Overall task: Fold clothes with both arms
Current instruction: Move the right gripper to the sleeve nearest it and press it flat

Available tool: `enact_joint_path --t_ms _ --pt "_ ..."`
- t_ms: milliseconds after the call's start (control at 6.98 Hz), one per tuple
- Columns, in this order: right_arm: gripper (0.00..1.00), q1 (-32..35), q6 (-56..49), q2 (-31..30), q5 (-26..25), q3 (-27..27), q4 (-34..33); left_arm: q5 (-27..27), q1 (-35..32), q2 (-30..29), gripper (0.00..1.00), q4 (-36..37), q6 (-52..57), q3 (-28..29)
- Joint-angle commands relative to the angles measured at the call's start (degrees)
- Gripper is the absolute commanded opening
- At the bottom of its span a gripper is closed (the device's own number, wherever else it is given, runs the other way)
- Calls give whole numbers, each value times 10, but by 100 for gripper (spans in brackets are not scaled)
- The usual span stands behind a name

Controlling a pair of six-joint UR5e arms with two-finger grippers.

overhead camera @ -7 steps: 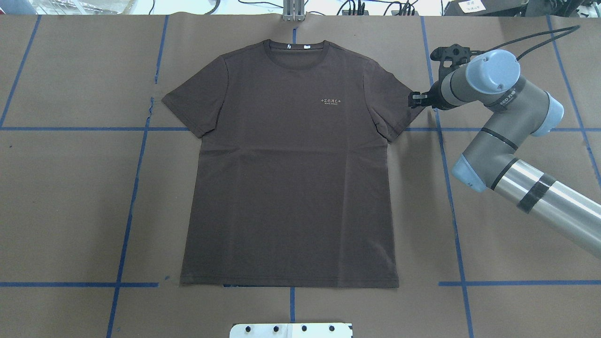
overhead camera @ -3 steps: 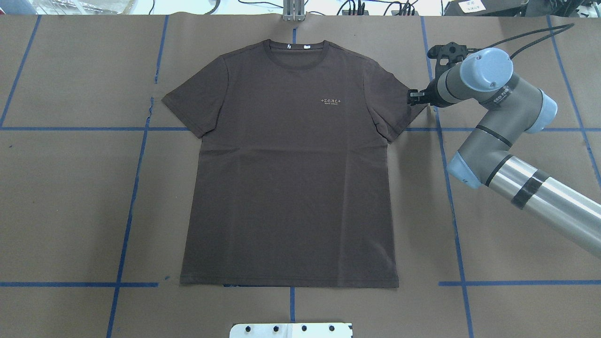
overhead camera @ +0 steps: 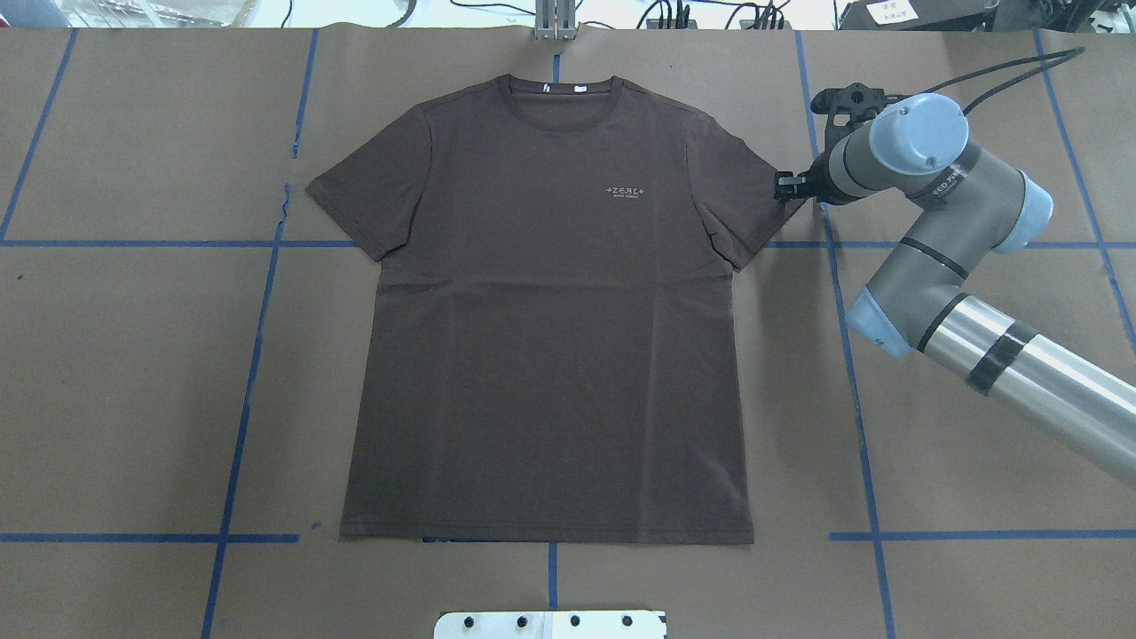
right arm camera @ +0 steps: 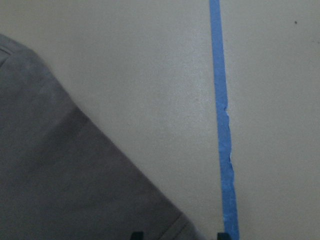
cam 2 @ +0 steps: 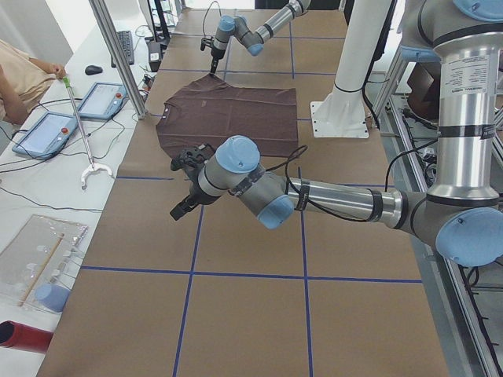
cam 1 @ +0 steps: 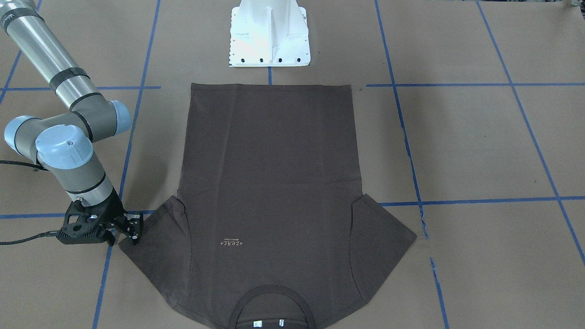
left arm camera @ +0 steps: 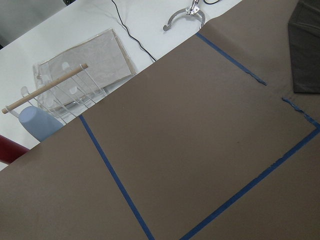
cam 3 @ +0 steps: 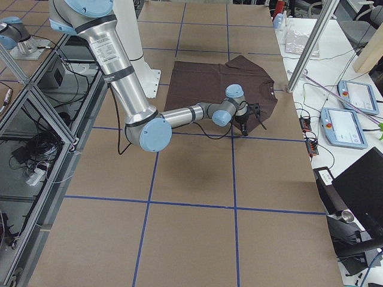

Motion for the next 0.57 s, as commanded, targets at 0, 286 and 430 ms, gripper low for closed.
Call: enact_joint_path --t_ms 0,286,430 --pt "33 0 3 5 -1 -1 0 -1 -1 1 100 0 0 0" --pt "0 2 5 6 -1 -6 8 -1 -1 2 100 0 1 0" --pt "0 2 5 5 -1 -8 11 -1 -1 2 100 0 1 0"
